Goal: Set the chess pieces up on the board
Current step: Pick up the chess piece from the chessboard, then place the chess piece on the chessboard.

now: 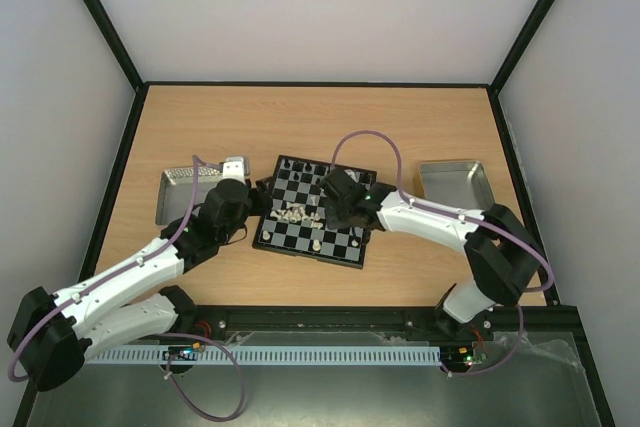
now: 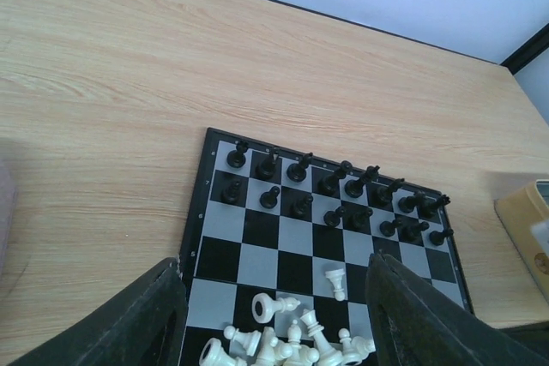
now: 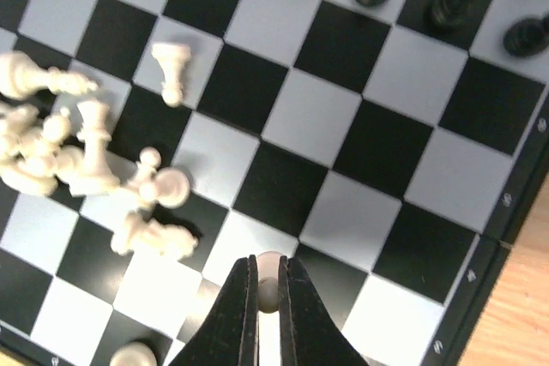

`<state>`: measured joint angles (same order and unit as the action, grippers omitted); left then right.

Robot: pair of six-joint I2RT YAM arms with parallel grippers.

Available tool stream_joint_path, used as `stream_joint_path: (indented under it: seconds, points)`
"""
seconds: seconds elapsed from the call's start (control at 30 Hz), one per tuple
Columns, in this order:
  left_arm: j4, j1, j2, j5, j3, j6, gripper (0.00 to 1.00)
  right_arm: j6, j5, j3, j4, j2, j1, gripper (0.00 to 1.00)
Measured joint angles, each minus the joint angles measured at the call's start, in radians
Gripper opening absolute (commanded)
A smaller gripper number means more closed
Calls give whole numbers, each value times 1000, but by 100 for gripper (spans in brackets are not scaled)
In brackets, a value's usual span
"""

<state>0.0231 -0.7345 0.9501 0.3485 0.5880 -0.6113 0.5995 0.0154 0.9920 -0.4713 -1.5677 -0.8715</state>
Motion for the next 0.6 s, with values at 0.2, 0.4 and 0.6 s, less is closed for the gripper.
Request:
stream_joint_path:
  seconds: [0.2, 0.4, 0.6]
  points:
    - [15, 0, -1, 17, 0, 4, 60, 31, -25, -74, -26, 61, -13, 2]
    - [16, 0, -1, 28, 0, 6, 60, 55, -43, -110, -29, 61, -42, 2]
    - [15, 0, -1, 30, 0, 8, 60, 60, -42, -111, -29, 60, -55, 2]
